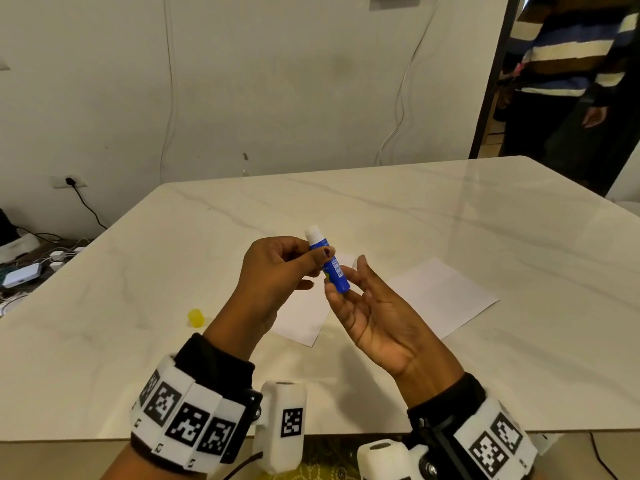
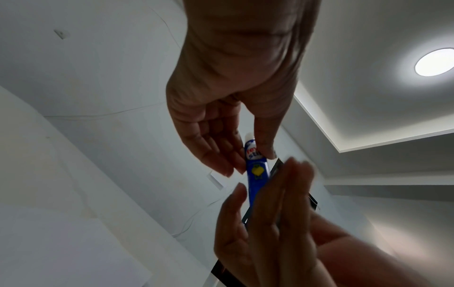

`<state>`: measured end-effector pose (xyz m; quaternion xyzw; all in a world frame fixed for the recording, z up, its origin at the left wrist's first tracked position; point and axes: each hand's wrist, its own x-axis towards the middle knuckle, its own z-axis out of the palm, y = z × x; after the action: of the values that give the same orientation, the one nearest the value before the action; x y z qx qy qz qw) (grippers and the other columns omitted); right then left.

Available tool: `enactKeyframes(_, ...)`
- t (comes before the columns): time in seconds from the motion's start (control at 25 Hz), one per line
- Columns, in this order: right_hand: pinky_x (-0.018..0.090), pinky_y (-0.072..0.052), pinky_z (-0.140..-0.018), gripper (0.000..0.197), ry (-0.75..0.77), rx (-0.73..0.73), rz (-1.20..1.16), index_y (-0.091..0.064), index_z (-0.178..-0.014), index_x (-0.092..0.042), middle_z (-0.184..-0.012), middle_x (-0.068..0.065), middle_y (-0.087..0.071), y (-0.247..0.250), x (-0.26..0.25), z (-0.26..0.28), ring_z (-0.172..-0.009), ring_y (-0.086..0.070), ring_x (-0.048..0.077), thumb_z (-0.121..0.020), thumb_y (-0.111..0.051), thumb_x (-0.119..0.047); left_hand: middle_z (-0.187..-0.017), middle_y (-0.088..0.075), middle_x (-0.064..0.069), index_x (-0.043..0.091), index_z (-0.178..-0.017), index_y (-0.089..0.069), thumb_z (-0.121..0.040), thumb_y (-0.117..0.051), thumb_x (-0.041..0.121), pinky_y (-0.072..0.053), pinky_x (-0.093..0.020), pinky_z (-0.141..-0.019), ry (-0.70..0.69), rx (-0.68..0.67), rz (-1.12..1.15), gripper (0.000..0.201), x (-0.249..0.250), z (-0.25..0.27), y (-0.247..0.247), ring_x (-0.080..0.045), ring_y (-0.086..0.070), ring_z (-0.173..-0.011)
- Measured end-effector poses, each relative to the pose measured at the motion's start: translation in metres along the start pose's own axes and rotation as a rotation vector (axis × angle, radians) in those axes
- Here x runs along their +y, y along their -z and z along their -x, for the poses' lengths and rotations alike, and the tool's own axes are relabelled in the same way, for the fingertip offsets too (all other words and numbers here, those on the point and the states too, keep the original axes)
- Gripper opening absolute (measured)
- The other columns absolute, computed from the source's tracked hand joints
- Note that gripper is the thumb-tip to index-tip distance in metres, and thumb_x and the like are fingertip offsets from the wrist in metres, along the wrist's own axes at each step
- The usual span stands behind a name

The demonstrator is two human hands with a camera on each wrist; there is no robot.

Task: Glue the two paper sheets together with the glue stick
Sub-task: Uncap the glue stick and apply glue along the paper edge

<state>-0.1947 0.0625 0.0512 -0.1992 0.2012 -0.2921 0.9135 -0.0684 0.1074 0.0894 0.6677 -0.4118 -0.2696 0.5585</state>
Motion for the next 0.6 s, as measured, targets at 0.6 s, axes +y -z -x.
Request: enactKeyframes(0.6, 0.026, -0.057, -0.049, 0.043, 0.023, 0.042, 0.203, -0.059, -0.111, -0.008, -0.085, 0.012, -0.069, 0.011, 0.012, -0.01, -0.061, -0.072, 0.019, -0.074, -0.064, -0.029, -0.072, -0.066, -0.005, 0.004, -0.091, -0.068, -0.079, -0.068, 0.025, -0.053, -0.016, -0.056, 0.049, 0.011, -0.013, 0.024, -0.01, -0.002, 0.0, -0.013, -0.063, -0.066)
